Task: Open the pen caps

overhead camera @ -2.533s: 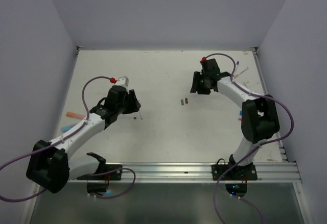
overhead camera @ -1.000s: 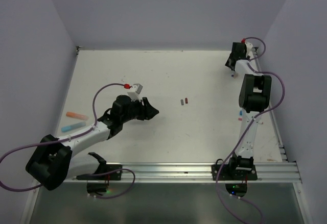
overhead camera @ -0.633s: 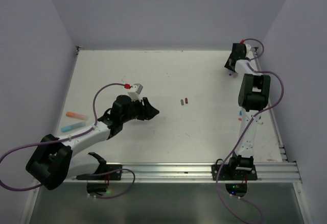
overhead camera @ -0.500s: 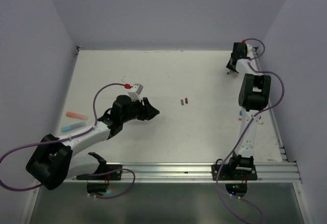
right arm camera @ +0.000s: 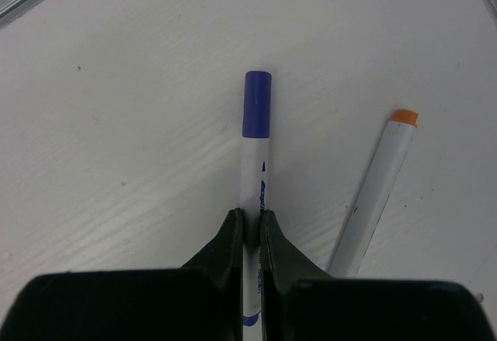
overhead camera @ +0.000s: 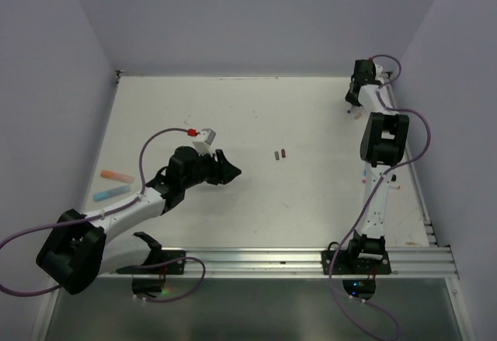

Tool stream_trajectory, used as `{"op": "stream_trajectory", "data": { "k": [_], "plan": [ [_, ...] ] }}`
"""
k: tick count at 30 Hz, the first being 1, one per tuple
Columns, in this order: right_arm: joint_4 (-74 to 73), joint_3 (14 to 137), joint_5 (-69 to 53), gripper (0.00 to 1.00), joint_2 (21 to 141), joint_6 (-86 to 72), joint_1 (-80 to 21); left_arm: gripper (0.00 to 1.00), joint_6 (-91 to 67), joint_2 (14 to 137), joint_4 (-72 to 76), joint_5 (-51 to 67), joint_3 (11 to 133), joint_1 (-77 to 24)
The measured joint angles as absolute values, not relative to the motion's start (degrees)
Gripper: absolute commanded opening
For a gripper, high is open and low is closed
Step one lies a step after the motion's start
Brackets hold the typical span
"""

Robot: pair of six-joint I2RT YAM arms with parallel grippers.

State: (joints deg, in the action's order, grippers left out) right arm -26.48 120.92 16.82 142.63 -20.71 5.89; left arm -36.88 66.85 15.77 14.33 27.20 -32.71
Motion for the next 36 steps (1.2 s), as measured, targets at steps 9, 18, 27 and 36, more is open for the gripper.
{"op": "stream_trajectory", "data": {
  "k": [9, 18, 27, 36],
  "plan": [
    [-21.23, 111.26, 15.22, 0.0, 137.27, -19.75, 3.33, 0.54, -36.91, 62.43, 11.03, 12.78, 27.2, -32.71],
    [-22.06, 93.03, 11.25, 0.0, 115.98, -21.5, -6.37, 0.54, -39.35, 53.43, 3.51, 12.86, 29.36, -32.71],
    [-17.34, 63.94, -1.61, 0.0, 74.98, -24.43, -19.59, 0.55, -44.88, 46.22, -4.08, 15.64, 33.21, -32.71],
    [-17.32, 51.35, -17.26, 0.0, 59.16, -26.11, -28.97, 0.56, -51.29, 46.5, -2.31, 20.64, 33.65, -32.71]
  ]
}}
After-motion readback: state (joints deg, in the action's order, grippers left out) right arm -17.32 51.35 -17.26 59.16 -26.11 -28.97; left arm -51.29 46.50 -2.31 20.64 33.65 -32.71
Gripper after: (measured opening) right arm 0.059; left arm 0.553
